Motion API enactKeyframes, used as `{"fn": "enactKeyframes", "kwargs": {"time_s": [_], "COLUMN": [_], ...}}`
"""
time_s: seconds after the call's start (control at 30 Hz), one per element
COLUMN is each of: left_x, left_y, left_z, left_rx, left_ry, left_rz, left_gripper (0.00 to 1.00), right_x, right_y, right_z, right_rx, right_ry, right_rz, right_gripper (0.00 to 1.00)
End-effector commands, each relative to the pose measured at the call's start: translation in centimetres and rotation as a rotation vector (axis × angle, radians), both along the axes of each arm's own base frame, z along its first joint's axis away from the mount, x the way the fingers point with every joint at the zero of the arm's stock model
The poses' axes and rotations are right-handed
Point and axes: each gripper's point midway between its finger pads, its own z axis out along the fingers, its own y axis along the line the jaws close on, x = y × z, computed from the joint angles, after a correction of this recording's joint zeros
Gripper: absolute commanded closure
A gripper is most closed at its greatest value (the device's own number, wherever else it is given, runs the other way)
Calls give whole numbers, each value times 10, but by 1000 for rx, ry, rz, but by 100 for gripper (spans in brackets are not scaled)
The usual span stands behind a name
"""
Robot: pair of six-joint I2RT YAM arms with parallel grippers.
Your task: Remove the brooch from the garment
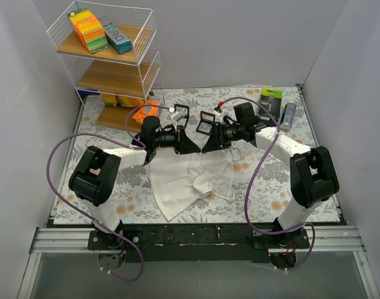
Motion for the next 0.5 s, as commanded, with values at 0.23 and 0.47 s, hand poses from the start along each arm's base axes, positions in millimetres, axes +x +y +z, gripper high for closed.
{"fn": "enactKeyframes", "kwargs": {"time_s": [0.23,0.47], "left_x": [-25,-15], "left_y": [-10,-9], "left_z": [20,8], "left_rx": [-34,26], "left_ry": [-38,-42], "left_rz": [-140,-92], "left_gripper": [100,100], "right_x": [59,22], "right_y": [-21,5], "right_z": [11,56], "right_rx": [-191,61], "right_ry": [-174,-297], "right_rz": [-230,50], "right_gripper": [67,61]}}
